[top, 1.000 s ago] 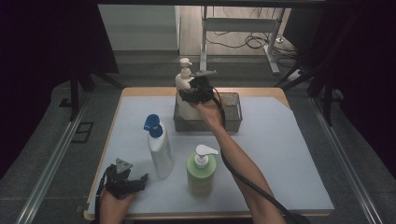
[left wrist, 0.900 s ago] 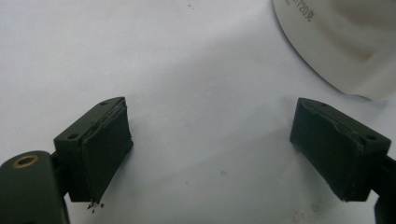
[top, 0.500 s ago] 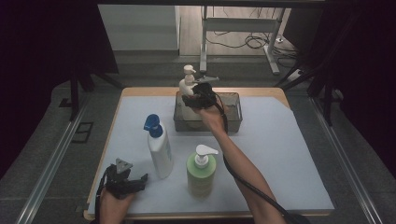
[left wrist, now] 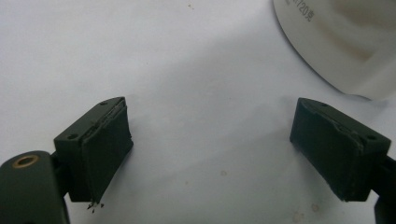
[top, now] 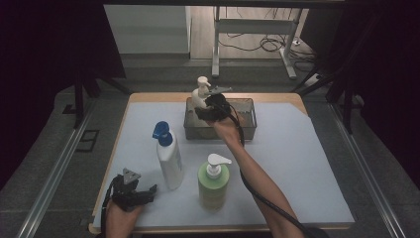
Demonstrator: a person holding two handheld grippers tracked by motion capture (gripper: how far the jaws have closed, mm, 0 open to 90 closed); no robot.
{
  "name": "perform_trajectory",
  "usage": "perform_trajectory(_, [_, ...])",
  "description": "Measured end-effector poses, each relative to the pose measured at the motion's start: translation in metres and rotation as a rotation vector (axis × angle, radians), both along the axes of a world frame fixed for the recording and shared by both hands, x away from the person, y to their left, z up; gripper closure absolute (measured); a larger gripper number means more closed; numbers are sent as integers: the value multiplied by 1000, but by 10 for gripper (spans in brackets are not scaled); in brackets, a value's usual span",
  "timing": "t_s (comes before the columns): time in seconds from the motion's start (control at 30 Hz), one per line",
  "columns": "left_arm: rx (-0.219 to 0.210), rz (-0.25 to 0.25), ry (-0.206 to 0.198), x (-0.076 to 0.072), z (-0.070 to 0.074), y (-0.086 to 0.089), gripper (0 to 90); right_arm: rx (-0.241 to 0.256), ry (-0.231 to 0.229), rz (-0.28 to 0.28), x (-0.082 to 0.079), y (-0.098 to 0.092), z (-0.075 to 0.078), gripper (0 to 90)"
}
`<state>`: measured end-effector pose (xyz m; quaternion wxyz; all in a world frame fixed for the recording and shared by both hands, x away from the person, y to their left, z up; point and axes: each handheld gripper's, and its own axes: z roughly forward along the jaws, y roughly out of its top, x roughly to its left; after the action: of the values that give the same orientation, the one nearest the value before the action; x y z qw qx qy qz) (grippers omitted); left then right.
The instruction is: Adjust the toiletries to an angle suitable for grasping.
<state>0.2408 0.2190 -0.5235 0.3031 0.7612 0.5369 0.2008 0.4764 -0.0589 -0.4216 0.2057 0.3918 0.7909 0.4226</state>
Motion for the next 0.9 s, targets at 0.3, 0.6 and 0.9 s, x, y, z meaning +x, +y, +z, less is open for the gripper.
perform_trajectory(0.3, [0,0,0,0,0,0,122,7,21,25,-2,-6,-2,337])
perform_trajectory(0.6, [0,0,0,0,0,0,122,-4,32,43,-8,-14,-2,335])
perform_trajectory(0.9, [0,0,0,0,0,0,122,-8,38,62,-15,-23,-2,343])
